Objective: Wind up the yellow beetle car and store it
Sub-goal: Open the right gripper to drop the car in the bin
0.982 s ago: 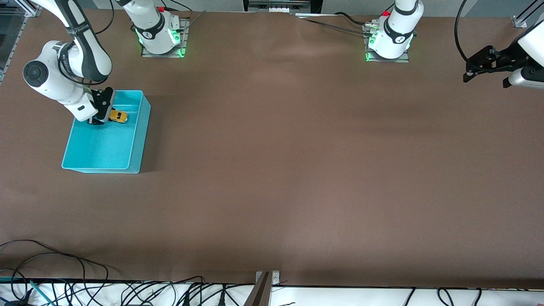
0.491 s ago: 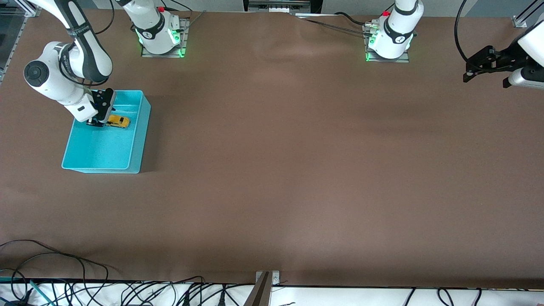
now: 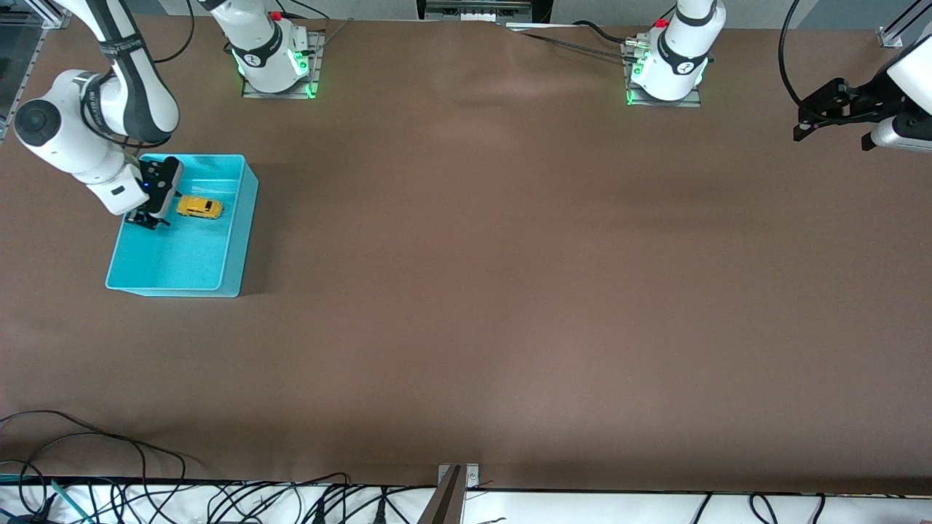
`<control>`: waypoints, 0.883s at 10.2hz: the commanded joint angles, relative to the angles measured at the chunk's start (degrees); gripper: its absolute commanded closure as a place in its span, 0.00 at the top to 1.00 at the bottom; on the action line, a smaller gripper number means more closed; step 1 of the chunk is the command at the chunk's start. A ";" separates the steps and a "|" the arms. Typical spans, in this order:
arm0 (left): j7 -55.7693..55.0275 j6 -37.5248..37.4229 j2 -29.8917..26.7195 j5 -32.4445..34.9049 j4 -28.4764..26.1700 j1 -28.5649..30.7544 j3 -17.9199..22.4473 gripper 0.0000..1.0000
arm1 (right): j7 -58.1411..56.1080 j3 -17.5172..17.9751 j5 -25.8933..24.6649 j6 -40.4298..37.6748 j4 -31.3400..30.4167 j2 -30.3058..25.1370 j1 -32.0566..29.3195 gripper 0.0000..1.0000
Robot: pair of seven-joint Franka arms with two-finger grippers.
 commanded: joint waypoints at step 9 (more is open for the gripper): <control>-0.56 -0.77 0.76 -1.34 1.73 0.47 -0.25 1.00 | 59.44 7.88 5.32 -40.22 39.28 1.49 2.08 1.00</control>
